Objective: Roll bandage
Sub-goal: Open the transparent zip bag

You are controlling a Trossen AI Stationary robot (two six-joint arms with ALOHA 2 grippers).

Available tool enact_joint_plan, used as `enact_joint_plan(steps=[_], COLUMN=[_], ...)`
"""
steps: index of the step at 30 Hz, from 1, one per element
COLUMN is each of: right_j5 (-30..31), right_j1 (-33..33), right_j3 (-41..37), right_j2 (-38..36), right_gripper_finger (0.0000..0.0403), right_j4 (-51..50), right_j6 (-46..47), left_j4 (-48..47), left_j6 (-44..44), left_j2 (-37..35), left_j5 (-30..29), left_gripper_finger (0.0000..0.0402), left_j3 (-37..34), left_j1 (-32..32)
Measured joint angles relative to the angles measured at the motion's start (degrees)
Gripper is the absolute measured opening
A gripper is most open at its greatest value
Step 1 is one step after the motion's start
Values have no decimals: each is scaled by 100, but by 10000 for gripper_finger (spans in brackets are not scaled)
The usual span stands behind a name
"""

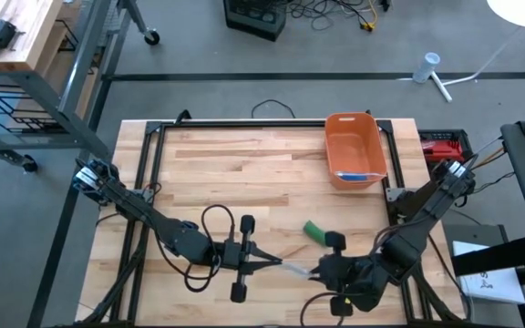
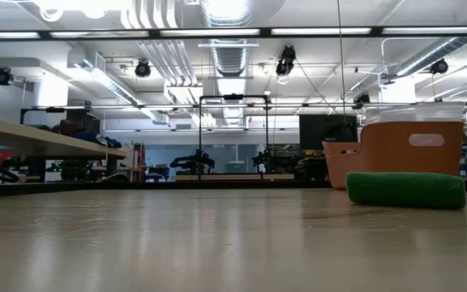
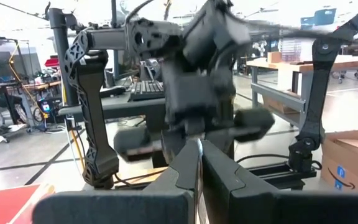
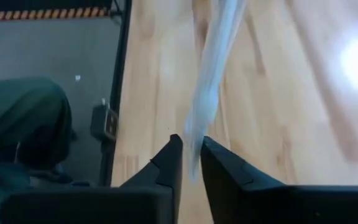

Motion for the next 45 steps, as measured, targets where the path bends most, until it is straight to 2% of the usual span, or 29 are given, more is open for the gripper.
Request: enact_joint_plan(steps=[7,12,18,26,31,38,45], right_j5=[869,935,662,663,659,504,514], right_j1=[30,-52,-63,-64,-99,-99,-101], right_j3=[317,321,321,321,321,321,321], right_j2=[-4,5,27,26,26,20,17], right_gripper_finger=[104,126,119,105,109,118,124], right_j4=[276,615,286,-108,-127,-605,-184], right_j6=[-518,-801,-352,-11,25,531,68], left_j4=[-82,-125,-132,-130,-130,-143,-145], left_j6=[0,0,0,0,-2,-3,-4], left_j2=[0,0,0,2,2,5,9], left_j5=[1,-1,-1,2,1,2,4], left_gripper_finger=[0,0,0,0,0,0,0], left_j3=[-9,-13,-17,-17,-17,-19,-19], left_j1=[0,0,0,0,0,2,1])
